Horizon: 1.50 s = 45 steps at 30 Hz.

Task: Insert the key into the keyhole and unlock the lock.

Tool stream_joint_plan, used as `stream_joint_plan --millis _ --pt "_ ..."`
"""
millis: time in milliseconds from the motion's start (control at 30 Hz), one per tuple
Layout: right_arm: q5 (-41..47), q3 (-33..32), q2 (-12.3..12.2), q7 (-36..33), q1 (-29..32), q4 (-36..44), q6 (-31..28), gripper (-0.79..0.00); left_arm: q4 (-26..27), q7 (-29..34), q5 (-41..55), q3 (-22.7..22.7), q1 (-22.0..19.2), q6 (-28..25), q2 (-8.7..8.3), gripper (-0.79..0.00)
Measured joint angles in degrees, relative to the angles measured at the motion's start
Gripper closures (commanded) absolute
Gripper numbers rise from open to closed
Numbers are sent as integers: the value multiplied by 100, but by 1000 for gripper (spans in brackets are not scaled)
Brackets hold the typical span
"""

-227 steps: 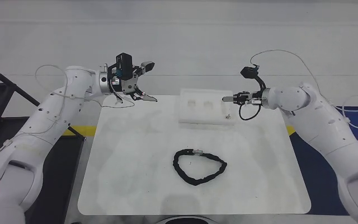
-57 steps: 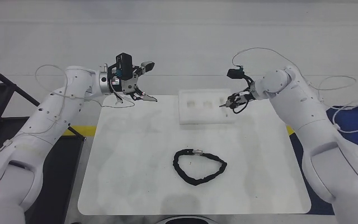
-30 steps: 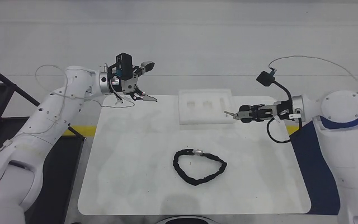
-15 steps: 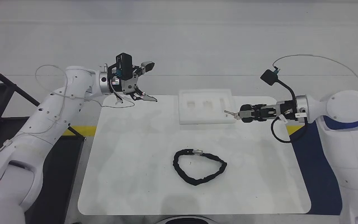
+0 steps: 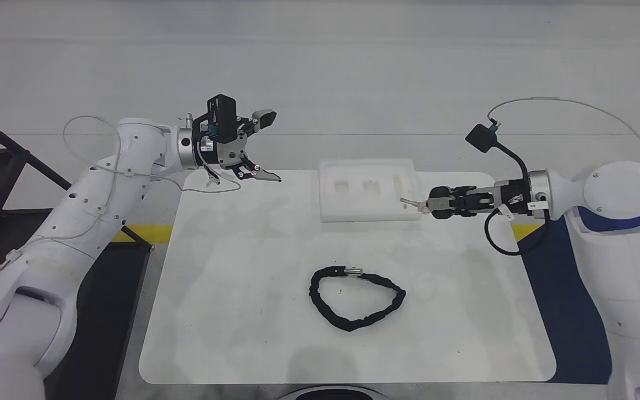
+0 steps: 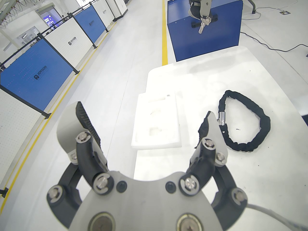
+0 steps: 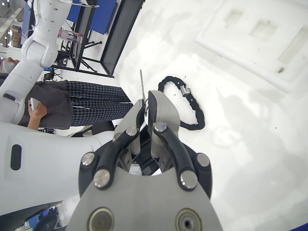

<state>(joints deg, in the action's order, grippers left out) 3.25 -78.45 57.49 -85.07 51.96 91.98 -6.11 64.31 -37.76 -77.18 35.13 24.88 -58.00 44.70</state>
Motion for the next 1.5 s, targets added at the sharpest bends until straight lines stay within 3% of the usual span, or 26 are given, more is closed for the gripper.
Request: stream_joint_plan --millis 1167,1367,1500 --pt "0 0 0 0 0 0 0 0 6 8 0 0 8 7 0 -785" --pt "0 0 0 0 0 0 0 0 69 359 216 -74 309 -1 39 -785" --pt "0 0 0 0 0 0 0 0 -119 387 356 -303 486 7 186 -785"
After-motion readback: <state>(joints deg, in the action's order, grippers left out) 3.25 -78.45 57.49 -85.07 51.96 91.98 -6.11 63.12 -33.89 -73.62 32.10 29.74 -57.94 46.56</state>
